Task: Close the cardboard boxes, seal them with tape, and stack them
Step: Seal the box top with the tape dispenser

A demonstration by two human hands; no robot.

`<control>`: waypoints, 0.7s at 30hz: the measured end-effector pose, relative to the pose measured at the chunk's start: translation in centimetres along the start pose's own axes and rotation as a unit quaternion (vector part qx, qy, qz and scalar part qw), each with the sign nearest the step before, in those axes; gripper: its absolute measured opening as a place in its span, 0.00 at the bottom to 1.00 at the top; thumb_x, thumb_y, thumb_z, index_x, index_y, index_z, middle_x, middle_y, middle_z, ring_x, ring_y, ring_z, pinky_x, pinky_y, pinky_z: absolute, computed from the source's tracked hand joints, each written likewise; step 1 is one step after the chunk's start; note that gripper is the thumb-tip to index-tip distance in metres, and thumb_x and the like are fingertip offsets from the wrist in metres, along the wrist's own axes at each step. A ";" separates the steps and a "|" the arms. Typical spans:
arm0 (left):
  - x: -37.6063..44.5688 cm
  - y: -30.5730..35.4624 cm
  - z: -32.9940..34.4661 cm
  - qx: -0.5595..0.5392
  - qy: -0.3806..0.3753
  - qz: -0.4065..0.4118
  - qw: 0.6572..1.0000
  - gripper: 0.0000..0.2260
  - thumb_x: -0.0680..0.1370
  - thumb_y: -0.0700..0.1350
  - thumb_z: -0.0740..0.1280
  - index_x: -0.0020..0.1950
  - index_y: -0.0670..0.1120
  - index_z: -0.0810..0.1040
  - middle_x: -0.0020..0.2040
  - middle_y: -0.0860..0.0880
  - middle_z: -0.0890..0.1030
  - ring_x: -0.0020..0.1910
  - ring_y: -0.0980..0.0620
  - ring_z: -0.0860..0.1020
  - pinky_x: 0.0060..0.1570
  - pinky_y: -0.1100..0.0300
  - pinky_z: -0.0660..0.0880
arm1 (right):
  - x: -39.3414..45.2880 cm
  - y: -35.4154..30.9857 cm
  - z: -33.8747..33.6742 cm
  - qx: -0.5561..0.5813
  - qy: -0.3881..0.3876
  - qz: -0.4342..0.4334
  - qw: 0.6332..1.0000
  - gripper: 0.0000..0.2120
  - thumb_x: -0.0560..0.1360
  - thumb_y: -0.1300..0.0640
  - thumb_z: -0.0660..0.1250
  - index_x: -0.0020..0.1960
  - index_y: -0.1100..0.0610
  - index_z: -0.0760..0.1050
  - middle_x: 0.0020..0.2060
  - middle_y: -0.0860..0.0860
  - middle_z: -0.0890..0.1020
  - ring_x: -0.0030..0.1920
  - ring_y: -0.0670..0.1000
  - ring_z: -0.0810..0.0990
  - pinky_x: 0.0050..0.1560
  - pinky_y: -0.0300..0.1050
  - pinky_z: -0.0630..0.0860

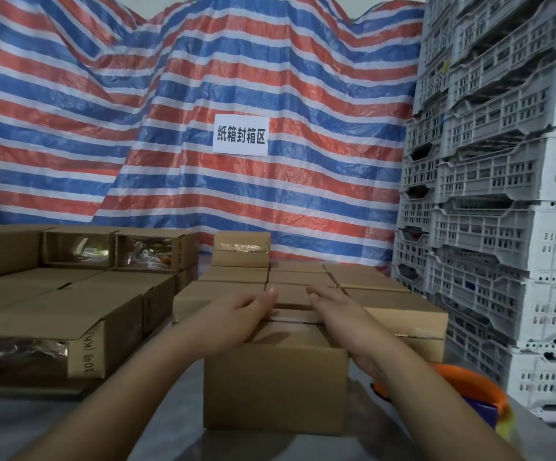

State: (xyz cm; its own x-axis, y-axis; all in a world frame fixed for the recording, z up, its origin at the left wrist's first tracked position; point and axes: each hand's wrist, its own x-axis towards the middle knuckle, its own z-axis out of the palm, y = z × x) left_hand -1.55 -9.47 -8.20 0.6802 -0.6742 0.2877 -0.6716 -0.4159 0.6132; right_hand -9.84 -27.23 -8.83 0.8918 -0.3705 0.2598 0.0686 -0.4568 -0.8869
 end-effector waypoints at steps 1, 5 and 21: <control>-0.1 -0.2 -0.2 0.005 -0.001 0.008 1.000 0.21 0.78 0.66 0.51 0.55 0.57 0.78 0.49 0.56 0.81 0.48 0.61 0.78 0.49 0.63 0.72 | 0.0 0.2 0.0 -0.008 0.001 0.001 1.000 0.20 0.84 0.48 0.57 0.76 0.45 0.66 0.73 0.46 0.69 0.61 0.45 0.68 0.62 0.43 0.67; -0.5 -1.7 0.0 -0.037 0.017 0.011 0.999 0.15 0.82 0.59 0.53 0.54 0.60 0.79 0.48 0.62 0.80 0.47 0.68 0.76 0.45 0.69 0.68 | 0.3 1.2 -0.1 0.016 0.002 0.010 1.000 0.20 0.84 0.48 0.58 0.75 0.42 0.67 0.72 0.46 0.71 0.68 0.49 0.71 0.70 0.49 0.68; -2.4 -6.4 4.4 -0.371 0.120 -0.149 0.909 0.33 0.70 0.64 0.66 0.73 0.66 0.60 0.62 0.58 0.76 0.49 0.63 0.75 0.44 0.66 0.72 | -2.2 6.9 2.0 0.164 0.010 0.087 0.983 0.57 0.50 0.15 0.60 0.76 0.29 0.47 0.80 0.49 0.56 0.76 0.58 0.60 0.73 0.57 0.63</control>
State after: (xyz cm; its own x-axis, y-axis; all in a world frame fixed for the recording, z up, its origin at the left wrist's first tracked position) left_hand -0.19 -7.85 -16.08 0.9038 -0.4095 0.1244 -0.1245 0.0266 0.9919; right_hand -10.44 -27.94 -16.26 0.8943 -0.4367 0.0979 0.0590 -0.1016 -0.9931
